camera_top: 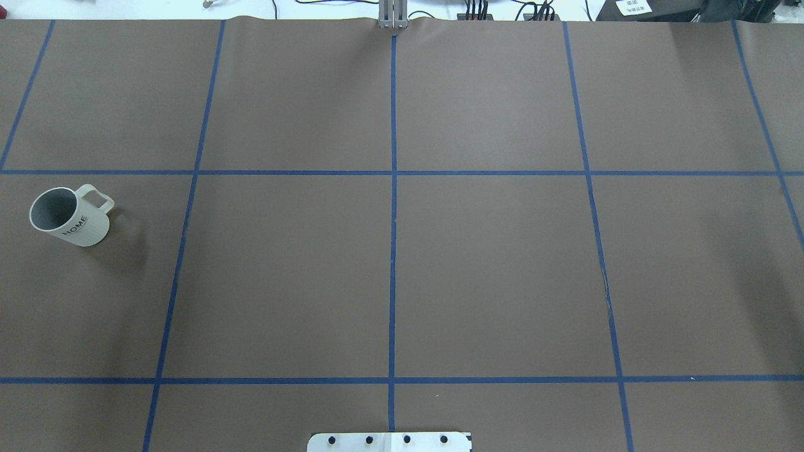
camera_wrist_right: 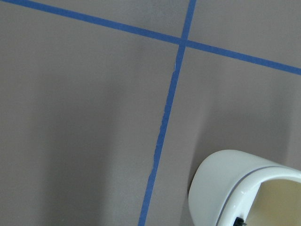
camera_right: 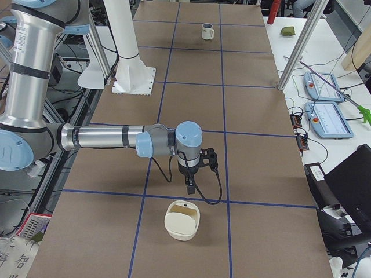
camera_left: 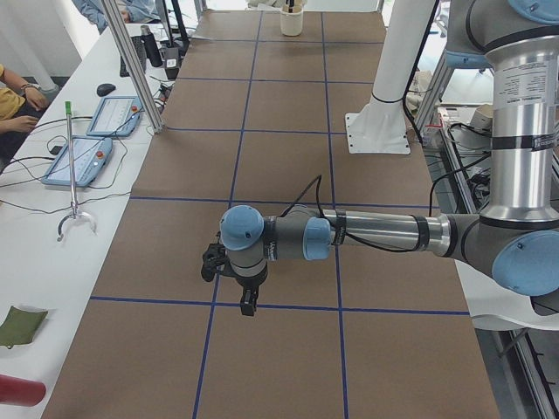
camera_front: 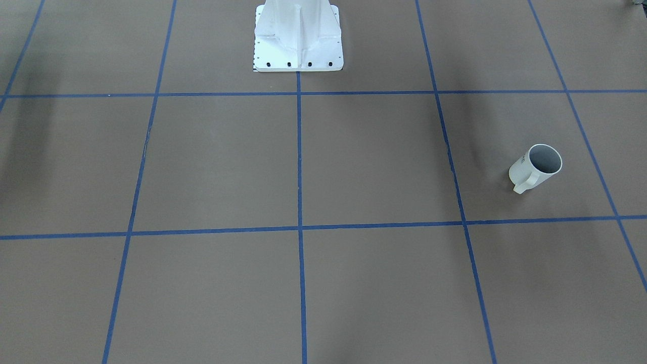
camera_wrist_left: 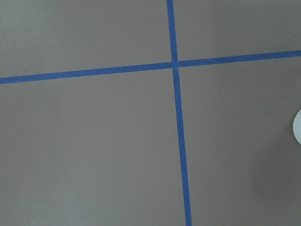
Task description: Left arm hands cup to right arm to dump lemon
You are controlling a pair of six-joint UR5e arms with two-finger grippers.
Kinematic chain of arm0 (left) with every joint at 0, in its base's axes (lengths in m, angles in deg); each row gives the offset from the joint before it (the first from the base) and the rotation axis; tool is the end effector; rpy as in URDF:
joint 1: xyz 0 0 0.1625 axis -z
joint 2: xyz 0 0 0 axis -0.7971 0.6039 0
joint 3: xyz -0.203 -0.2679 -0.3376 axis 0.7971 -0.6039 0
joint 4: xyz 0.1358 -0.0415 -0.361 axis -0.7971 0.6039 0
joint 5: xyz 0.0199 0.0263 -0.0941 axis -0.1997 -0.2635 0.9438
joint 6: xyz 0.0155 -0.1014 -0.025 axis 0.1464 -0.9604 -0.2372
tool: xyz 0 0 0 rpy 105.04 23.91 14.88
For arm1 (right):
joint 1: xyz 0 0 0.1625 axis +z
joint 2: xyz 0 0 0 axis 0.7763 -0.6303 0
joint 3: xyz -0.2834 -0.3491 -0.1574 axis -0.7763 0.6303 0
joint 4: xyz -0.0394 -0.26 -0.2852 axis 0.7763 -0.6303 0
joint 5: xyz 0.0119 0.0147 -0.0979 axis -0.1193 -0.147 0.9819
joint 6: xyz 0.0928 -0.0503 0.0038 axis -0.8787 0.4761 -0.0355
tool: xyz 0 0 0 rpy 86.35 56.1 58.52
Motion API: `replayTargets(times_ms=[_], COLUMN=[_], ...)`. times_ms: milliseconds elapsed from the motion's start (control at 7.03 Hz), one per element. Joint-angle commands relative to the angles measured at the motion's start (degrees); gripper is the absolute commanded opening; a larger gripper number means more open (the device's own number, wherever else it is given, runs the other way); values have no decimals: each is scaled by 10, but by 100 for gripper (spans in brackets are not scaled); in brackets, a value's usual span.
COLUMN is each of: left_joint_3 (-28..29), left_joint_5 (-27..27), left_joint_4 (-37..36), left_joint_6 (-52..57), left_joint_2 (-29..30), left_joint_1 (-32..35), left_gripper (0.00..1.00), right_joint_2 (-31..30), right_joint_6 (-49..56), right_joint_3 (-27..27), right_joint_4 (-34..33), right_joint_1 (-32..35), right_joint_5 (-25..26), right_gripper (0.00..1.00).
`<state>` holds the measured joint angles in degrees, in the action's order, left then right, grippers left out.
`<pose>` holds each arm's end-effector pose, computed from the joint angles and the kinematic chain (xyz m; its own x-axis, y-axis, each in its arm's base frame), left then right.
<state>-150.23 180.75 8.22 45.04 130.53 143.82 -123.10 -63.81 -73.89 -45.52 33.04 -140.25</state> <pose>-0.0659 -0.4238 0.6934 0.7053 0.1001 -0.7018 -0.0653 0.9949 0.0764 0.0282 -0.3631 0.6808 0.7542 -0.2020 0.6248 0.1451 0.9793 0.1413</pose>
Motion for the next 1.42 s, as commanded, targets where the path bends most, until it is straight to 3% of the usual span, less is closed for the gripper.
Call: replayTargets(times_ms=[0, 427, 569, 854, 1281], left_joint_3=[-11, -36, -41, -41, -33], left_joint_5=[0, 1, 2, 1, 5], left_joint_4=[7, 8, 11, 43, 145], left_joint_6=[-2, -7, -7, -8, -38], left_joint_2=[-1, 7, 16, 36, 41], left_joint_1=[0, 0, 0, 1, 1], left_gripper=[100, 100, 100, 100, 100], right_joint_2=[0, 9, 19, 25, 47], right_joint_6=[1, 0, -1, -2, -58], right_joint_3=[0, -7, -22, -17, -14], right_joint_4=[0, 3, 38, 174, 205], right_joint_1=[1, 0, 1, 2, 2], right_joint_5=[0, -6, -7, -5, -12], right_gripper=[100, 100, 100, 100, 100])
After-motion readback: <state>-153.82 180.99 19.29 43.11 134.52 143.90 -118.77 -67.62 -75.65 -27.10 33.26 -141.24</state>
